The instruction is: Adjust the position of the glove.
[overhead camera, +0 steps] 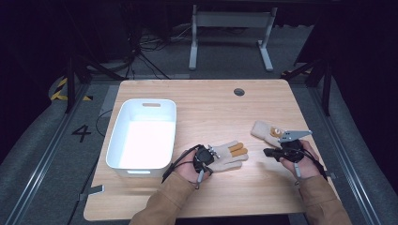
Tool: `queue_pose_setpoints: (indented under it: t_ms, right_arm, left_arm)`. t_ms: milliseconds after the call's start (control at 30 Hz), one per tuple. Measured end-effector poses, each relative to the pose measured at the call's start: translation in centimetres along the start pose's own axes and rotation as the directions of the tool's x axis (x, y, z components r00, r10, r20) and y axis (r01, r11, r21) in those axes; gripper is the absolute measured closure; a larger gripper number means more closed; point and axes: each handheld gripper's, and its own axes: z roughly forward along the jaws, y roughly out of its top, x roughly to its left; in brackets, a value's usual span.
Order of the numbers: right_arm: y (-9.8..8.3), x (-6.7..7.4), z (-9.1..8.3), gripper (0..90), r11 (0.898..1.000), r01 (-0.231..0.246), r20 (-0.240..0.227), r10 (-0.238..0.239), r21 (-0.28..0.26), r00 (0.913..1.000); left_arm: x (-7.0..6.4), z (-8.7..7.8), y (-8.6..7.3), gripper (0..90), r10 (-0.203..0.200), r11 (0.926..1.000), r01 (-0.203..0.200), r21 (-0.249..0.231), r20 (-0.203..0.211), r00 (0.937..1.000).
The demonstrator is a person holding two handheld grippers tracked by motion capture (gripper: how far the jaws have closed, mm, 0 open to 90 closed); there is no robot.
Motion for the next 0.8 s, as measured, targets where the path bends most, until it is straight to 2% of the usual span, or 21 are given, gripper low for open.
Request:
queue_pose_setpoints:
  t_ms: [100,200,367,400,600,700,767,800]
  right_arm:
    - [-0.1,0.0,0.0,90.0,1.000,0.001,0.001,-0.001,0.002,1.0000]
    - [-0.3,0.0,-0.2,90.0,1.000,-0.004,0.008,0.004,0.000,1.0000]
    - [-0.4,-0.2,-0.5,90.0,1.000,-0.010,0.009,0.010,-0.006,0.9999]
    - [-0.4,-0.2,-0.5,90.0,1.000,-0.012,0.009,0.012,-0.009,0.9999]
    - [-0.7,-0.1,-0.5,90.0,1.000,-0.017,0.015,0.017,-0.005,0.9997]
    - [-1.0,-0.1,-0.7,90.0,1.000,-0.021,0.023,0.021,-0.002,0.9995]
    - [-1.2,-0.1,-1.0,90.0,0.999,-0.032,0.032,0.033,-0.003,0.9990]
    - [-1.2,-0.1,-1.0,90.0,0.999,-0.032,0.032,0.033,-0.003,0.9990]
  left_arm:
    - [0.6,0.0,-0.1,89.5,-0.018,0.9997,0.018,-0.015,-0.010,0.9998]
    - [1.0,0.0,-0.1,89.0,-0.043,0.9985,0.043,-0.035,0.003,0.9991]
    - [1.0,-0.3,-0.1,86.6,-0.043,0.9983,0.044,-0.039,0.023,0.9988]
    - [0.9,-0.7,-0.1,85.5,-0.044,0.9977,0.046,-0.049,0.038,0.9983]
    - [0.8,-2.4,0.2,81.7,-0.034,0.9945,0.038,-0.097,0.046,0.9984]
    - [1.0,-3.4,0.3,81.1,-0.031,0.9899,0.037,-0.137,0.047,0.9984]
    - [1.4,-4.4,0.4,79.9,-0.038,0.9836,0.044,-0.175,0.040,0.9985]
    - [1.4,-4.4,0.4,79.7,-0.038,0.9836,0.044,-0.175,0.040,0.9985]
